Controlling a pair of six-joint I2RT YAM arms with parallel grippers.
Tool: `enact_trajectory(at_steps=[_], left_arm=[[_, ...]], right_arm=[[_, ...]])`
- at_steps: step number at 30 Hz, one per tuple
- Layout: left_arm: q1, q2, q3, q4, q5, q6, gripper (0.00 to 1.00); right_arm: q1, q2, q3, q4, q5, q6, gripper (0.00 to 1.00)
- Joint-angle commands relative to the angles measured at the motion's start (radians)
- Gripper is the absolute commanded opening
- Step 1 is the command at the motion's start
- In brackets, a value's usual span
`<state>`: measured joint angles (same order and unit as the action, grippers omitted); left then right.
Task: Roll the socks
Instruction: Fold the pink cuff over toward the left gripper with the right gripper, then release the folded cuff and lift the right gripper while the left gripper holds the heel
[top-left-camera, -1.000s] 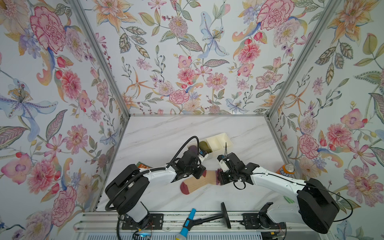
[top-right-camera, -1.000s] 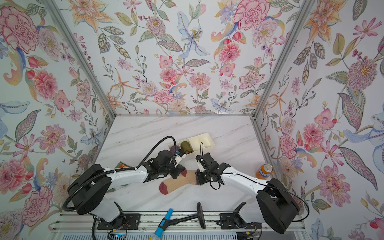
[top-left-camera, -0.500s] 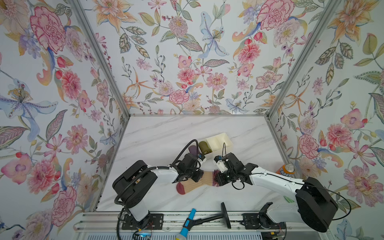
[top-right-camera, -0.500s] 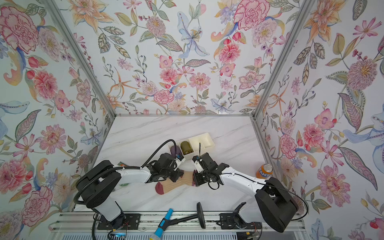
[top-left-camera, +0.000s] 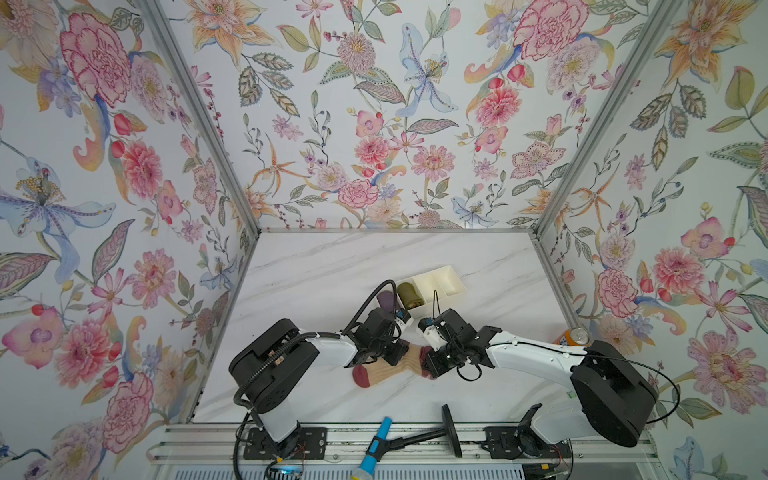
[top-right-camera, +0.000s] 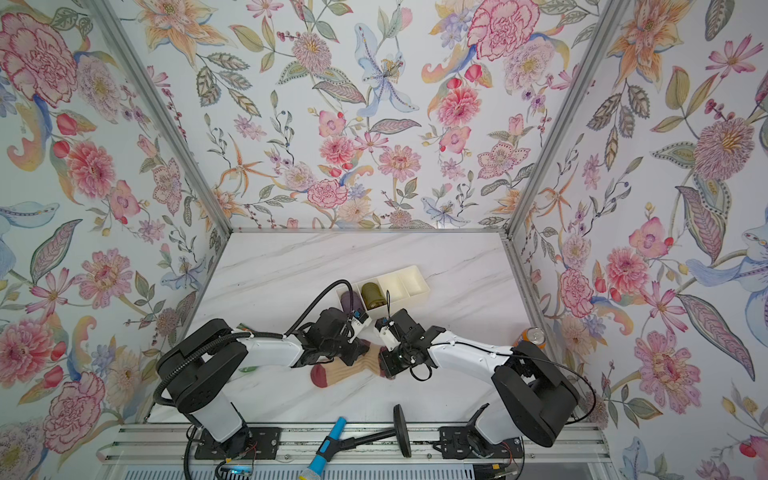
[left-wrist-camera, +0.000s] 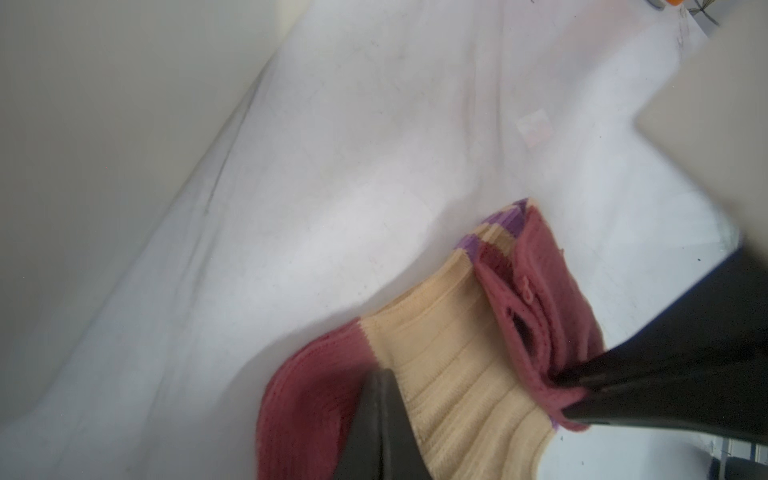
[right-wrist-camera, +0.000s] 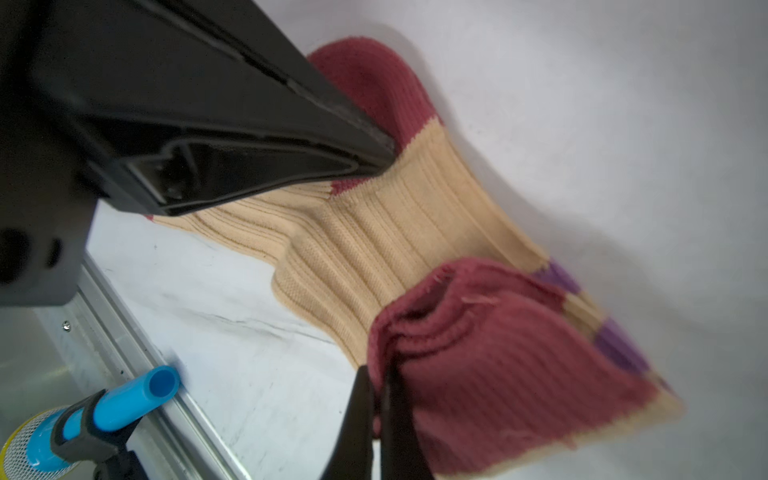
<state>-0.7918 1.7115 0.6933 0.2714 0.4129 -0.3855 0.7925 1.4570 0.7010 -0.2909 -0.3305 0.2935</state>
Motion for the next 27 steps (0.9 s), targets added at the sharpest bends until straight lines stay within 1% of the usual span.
enact_trajectory(at_steps=[1, 5, 10, 13, 15, 19, 20, 22, 25, 27], left_arm=[[0.009, 0.02, -0.02, -0.009, 0.013, -0.013, 0.0], [0.008, 0.017, -0.023, -0.007, 0.013, -0.013, 0.0], [0.009, 0.016, -0.021, -0.003, 0.012, -0.013, 0.0], [0.009, 0.015, -0.021, -0.003, 0.013, -0.012, 0.0], [0.008, 0.013, -0.021, -0.003, 0.014, -0.012, 0.0], [0.009, 0.013, -0.022, -0.003, 0.013, -0.012, 0.0], [0.009, 0.013, -0.022, -0.002, 0.014, -0.012, 0.0], [0.009, 0.01, -0.021, -0.002, 0.015, -0.012, 0.0], [0.009, -0.003, -0.011, -0.011, 0.018, -0.01, 0.0], [0.008, -0.017, 0.011, -0.057, 0.013, 0.005, 0.0]], right_arm=[[0.009, 0.023, 0.022, 0.006, -0.025, -0.019, 0.0], [0.004, 0.023, 0.025, 0.007, -0.034, -0.011, 0.09], [-0.011, -0.02, 0.026, 0.024, -0.071, 0.004, 0.29], [-0.027, -0.066, 0.029, 0.029, -0.103, 0.019, 0.39], [-0.046, -0.104, 0.028, 0.032, -0.127, 0.032, 0.41], [-0.117, -0.181, 0.016, 0.024, -0.135, 0.083, 0.42], [-0.138, -0.197, 0.016, 0.003, -0.115, 0.095, 0.41], [-0.191, -0.208, 0.024, -0.058, -0.065, 0.111, 0.34], [-0.223, -0.179, 0.035, -0.144, -0.018, 0.118, 0.23], [-0.226, -0.144, 0.029, -0.169, -0.016, 0.132, 0.21]])
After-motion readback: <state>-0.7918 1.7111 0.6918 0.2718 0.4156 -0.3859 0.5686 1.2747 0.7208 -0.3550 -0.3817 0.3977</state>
